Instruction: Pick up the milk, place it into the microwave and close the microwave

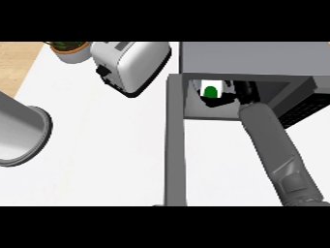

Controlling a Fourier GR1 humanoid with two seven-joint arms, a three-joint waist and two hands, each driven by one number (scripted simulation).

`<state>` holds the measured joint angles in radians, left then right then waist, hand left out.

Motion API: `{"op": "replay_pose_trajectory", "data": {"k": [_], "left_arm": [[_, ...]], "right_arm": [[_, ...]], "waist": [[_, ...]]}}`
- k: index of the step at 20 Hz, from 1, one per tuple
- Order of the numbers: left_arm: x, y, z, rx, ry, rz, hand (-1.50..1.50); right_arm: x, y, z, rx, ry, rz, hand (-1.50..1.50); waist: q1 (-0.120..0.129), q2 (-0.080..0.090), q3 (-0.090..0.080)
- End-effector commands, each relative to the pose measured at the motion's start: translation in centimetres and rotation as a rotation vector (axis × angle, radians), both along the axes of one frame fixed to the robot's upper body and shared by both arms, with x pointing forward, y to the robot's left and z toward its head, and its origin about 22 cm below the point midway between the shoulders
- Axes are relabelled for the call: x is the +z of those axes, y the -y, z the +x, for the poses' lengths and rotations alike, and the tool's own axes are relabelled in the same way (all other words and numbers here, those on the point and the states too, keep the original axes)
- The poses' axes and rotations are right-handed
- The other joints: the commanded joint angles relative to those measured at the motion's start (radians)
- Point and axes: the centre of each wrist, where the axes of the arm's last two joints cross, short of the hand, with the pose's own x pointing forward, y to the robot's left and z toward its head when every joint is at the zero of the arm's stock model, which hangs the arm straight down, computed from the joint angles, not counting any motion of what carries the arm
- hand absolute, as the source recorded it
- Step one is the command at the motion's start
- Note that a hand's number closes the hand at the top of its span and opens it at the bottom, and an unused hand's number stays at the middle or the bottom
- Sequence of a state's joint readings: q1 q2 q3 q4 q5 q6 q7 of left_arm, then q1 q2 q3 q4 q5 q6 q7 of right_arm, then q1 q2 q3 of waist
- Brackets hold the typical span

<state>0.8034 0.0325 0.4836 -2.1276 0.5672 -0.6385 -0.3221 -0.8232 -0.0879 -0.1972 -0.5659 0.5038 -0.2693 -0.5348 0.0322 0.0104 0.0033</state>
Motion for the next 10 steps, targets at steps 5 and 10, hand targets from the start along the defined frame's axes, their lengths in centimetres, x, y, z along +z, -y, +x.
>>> {"op": "replay_pose_trajectory", "data": {"k": [5, 10], "left_arm": [[-0.2, -0.8, 2.5, -0.042, -0.014, 0.01, -1.5], [-1.0, -1.0, 2.5, -0.05, -0.028, -0.006, -1.5]], "right_arm": [[1.6, 1.4, 2.2, -0.234, -0.001, -0.048, 1.5], [2.6, 3.0, 2.7, -0.385, 0.028, 0.021, -1.5]], "waist": [[0.037, 0.022, -0.001], [0.067, 0.033, 0.0]]}}
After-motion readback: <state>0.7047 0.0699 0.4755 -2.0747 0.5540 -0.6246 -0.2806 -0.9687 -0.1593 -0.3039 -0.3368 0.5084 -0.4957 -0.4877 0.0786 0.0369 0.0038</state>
